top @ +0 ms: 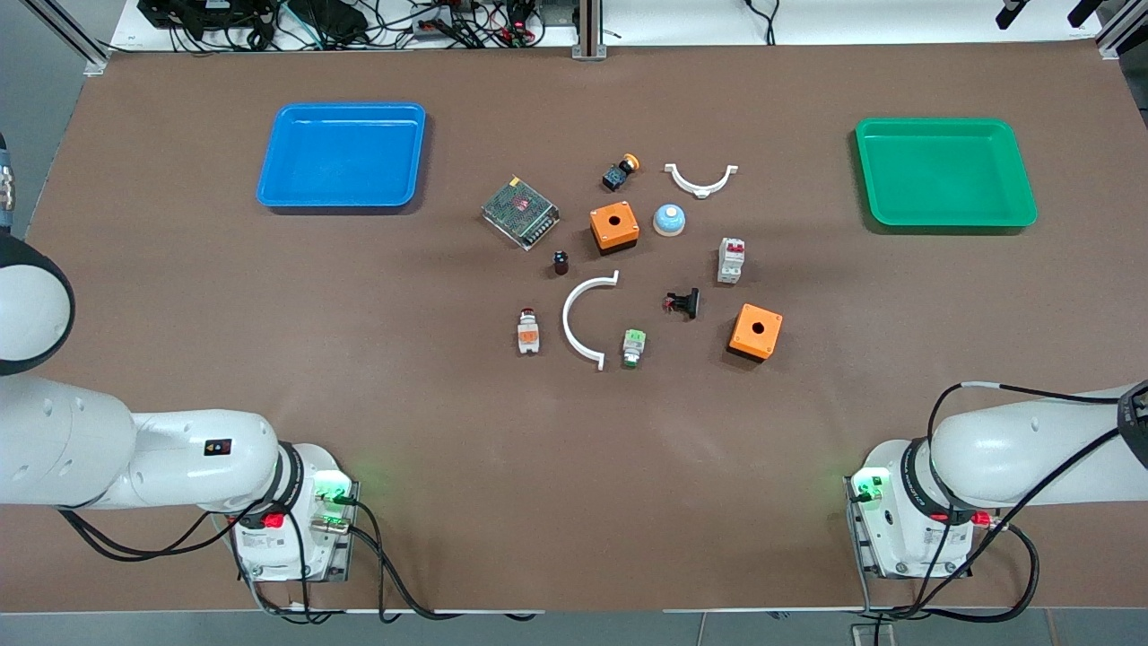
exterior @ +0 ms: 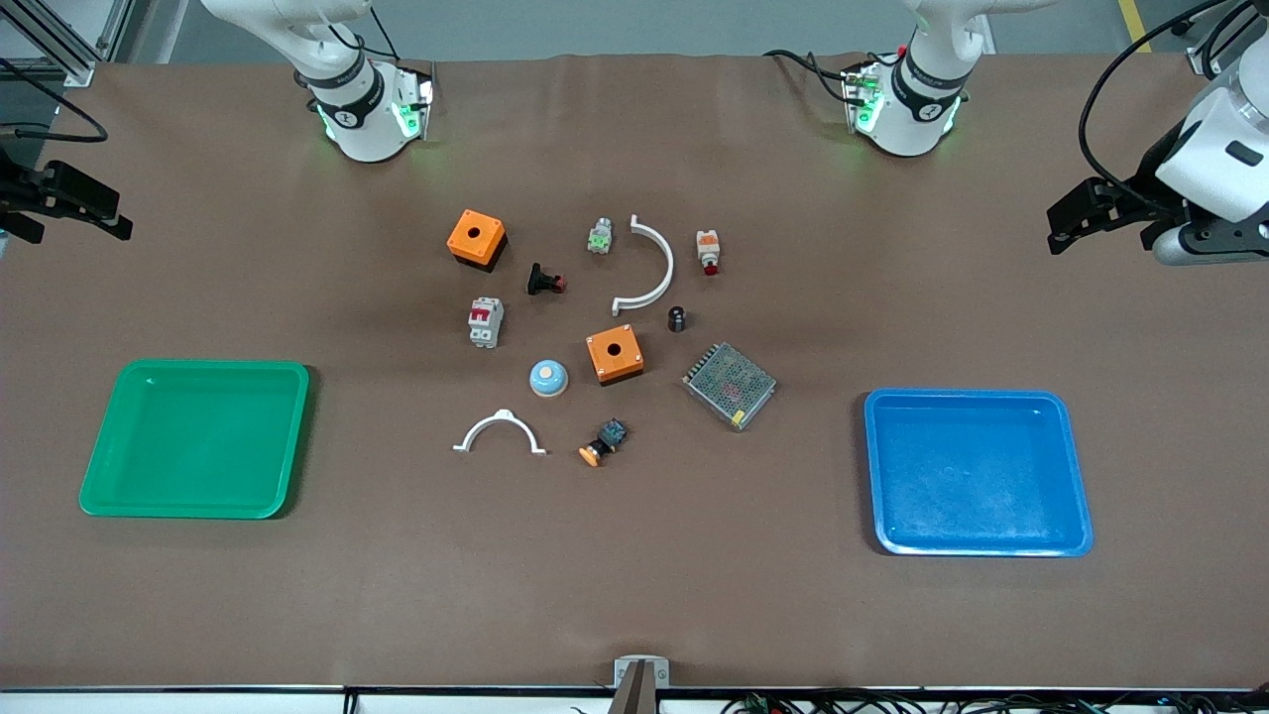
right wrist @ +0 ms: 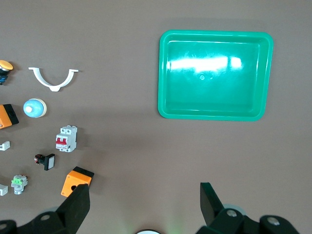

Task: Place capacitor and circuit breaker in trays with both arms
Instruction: 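Move the left gripper toward the black capacitor near the metal box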

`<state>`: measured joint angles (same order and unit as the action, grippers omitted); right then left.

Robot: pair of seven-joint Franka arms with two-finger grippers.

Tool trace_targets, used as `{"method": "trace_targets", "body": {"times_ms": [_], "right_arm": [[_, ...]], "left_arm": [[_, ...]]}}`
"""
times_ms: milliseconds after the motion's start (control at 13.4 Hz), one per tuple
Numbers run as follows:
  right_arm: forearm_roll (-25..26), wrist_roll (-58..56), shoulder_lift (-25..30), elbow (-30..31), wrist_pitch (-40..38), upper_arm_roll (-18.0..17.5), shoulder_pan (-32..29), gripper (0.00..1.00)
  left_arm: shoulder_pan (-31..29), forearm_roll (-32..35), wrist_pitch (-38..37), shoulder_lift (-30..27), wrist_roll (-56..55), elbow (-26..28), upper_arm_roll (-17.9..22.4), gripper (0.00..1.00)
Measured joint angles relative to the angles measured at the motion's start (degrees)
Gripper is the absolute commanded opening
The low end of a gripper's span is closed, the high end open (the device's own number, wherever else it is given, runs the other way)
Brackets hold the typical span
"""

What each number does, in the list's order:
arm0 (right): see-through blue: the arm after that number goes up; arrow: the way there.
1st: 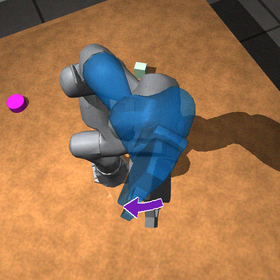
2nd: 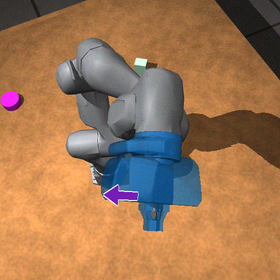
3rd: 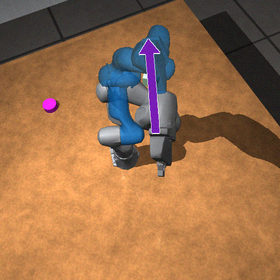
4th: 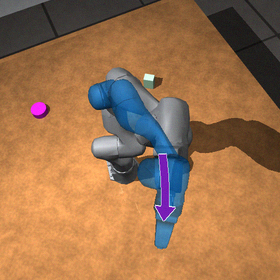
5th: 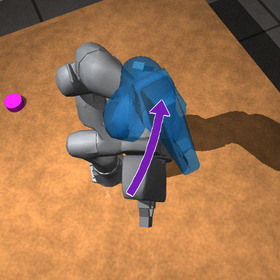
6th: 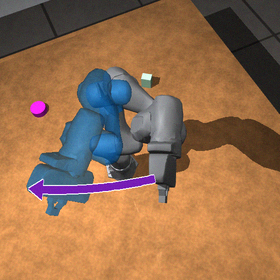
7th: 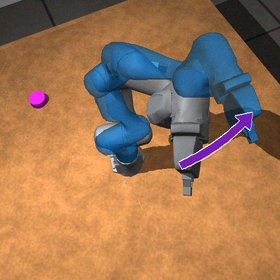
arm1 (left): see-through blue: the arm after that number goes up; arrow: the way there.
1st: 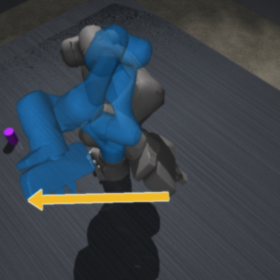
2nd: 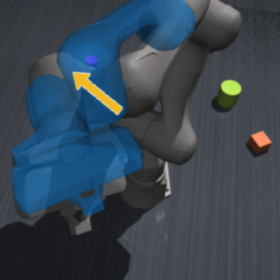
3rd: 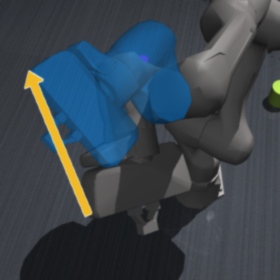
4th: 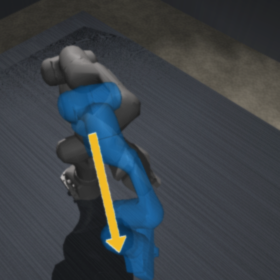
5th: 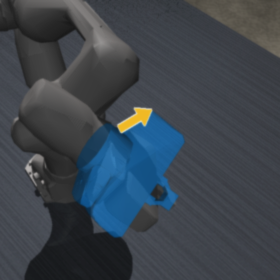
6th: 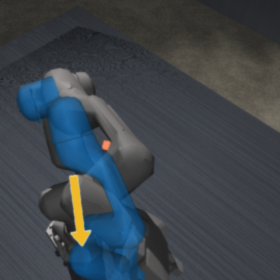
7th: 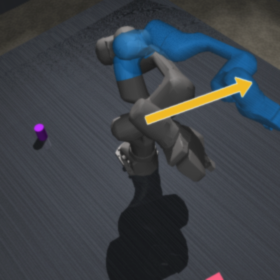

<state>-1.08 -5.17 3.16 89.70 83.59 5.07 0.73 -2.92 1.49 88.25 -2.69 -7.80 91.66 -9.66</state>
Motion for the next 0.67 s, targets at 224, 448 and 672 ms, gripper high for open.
{"method": "trace_targets", "body": {"times_ms": [224, 448, 672], "right_arm": [[0.0, 0.0, 0.0, 0.0, 0.0, 0.0, 0.0, 1.0], [0.0, 0.0, 0.0, 0.0, 0.0, 0.01, 0.0, 1.0], [0.0, 0.03, 0.0, -0.21, 0.11, 0.49, -0.36, 1.0]], "left_arm": [[0.02, 0.0, 0.0, 0.0, 0.01, -0.02, 0.0, 1.0], [0.22, -0.04, 0.0, 0.47, 0.01, -0.03, -0.25, 1.0], [1.87, -0.06, 0.34, 3.32, -3.96, 0.0, -4.81, 1.0]]}}
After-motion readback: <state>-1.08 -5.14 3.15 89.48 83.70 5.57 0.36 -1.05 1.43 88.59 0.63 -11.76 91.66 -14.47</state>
